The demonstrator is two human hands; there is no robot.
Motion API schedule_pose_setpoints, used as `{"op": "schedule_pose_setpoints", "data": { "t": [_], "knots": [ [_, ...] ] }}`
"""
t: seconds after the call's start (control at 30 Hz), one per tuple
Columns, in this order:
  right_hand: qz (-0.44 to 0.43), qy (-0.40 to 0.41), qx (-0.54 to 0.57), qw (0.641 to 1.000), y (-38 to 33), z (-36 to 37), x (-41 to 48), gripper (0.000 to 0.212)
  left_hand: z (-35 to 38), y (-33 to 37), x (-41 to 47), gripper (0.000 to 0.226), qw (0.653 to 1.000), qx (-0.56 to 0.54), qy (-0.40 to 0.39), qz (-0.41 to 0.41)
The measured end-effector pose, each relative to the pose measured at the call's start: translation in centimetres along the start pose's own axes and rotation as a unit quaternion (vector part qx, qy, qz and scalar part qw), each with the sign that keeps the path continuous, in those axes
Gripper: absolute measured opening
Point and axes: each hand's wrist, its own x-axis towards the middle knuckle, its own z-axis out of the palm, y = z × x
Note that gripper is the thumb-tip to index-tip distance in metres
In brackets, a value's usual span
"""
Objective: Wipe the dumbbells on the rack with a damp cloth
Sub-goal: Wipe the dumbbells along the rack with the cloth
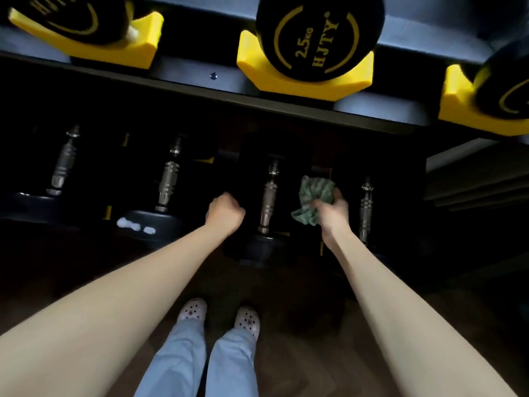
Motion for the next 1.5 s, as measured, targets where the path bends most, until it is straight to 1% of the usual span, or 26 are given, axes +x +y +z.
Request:
{"op": "schedule_pose_setpoints", "data": {
  "t": [0.07,0.13,0.23,0.33,0.4,0.5,0.63,0.7,0.8,0.9,0.97,1.0,1.13,1.23,1.27,1.3,1.33,1.37,1.4,1.43,1.47,1.5],
  "knots": [
    [-0.037,-0.011,-0.09,0.995,0.0,0.6,1.5,0.048,0.2,-0.5,0.6,0.03,0.995,0.056,-0.061,-0.056],
    [-0.052,-0.029,-0.149,0.987,0.5,1.8,3.4,0.049,0.6,-0.7,1.3,0.039,0.989,0.08,-0.097,-0.075],
    [-0.055,0.0,-0.188,0.981,1.6,3.5,4.9,0.044,0.8,-0.9,2.0,0.039,0.984,0.119,-0.115,-0.058],
    [-0.088,0.03,-0.242,0.966,2.7,4.9,4.9,0.028,0.9,-1.0,2.4,0.039,0.983,0.1,-0.145,-0.05],
    [-0.106,0.034,-0.263,0.958,3.0,5.7,4.5,0.022,1.0,-1.1,2.7,0.038,0.982,0.076,-0.164,-0.048],
    [-0.164,0.017,-0.345,0.924,2.9,6.4,4.2,0.024,0.9,-1.3,3.0,0.039,0.982,0.04,-0.179,-0.055],
    [-0.25,-0.063,-0.416,0.872,2.3,6.9,3.9,0.029,0.7,-1.4,3.0,0.042,0.979,0.018,-0.198,-0.053],
    [-0.24,-0.117,-0.45,0.852,1.7,7.0,4.2,0.03,0.6,-1.5,2.9,0.043,0.979,0.02,-0.198,-0.051],
    [-0.214,-0.205,-0.533,0.793,0.8,6.9,5.2,0.034,0.7,-1.6,2.8,0.044,0.979,0.014,-0.197,-0.048],
    [-0.176,-0.267,-0.568,0.758,0.1,6.9,4.8,0.042,0.6,-1.8,2.6,0.044,0.981,0.005,-0.19,-0.042],
    [-0.181,-0.304,-0.613,0.707,-0.4,6.8,3.8,0.039,0.6,-1.8,2.4,0.043,0.982,-0.002,-0.183,-0.036],
    [-0.19,-0.317,-0.626,0.687,-0.5,6.7,3.5,0.039,0.6,-1.9,2.3,0.044,0.983,-0.003,-0.178,-0.032],
    [-0.151,-0.336,-0.641,0.673,-0.6,7.2,3.0,0.043,0.6,-2.3,2.0,0.036,0.984,-0.021,-0.175,-0.022],
    [-0.094,-0.346,-0.686,0.633,-1.2,6.8,2.3,0.037,0.6,-2.1,1.5,0.038,0.984,-0.008,-0.176,-0.02],
    [-0.083,-0.339,-0.697,0.626,-1.5,6.0,2.0,0.035,0.6,-1.9,1.3,0.041,0.984,0.004,-0.177,-0.022],
    [-0.069,-0.327,-0.697,0.634,-1.6,4.8,2.0,0.034,0.6,-1.8,1.1,0.043,0.985,0.005,-0.171,-0.026],
    [-0.052,-0.313,-0.684,0.657,-1.8,3.5,2.1,0.033,0.5,-1.7,1.0,0.044,0.985,0.0,-0.17,-0.025],
    [-0.036,-0.291,-0.656,0.695,-1.9,2.1,2.4,0.033,0.5,-1.6,1.1,0.043,0.985,-0.001,-0.172,-0.026],
    [-0.023,-0.263,-0.612,0.745,-2.0,1.0,2.6,0.031,0.4,-1.6,1.1,0.042,0.984,0.003,-0.175,-0.025],
    [-0.003,-0.235,-0.548,0.803,-1.9,0.1,2.7,0.03,0.3,-1.5,1.0,0.04,0.984,0.008,-0.176,-0.025],
    [0.031,-0.207,-0.455,0.866,-1.7,-0.5,2.6,0.029,0.2,-1.4,0.9,0.038,0.984,0.011,-0.177,-0.022],
    [0.078,-0.187,-0.338,0.919,-1.6,-0.9,2.4,0.033,0.2,-1.2,0.9,0.034,0.984,0.007,-0.179,-0.022]
  ]
}}
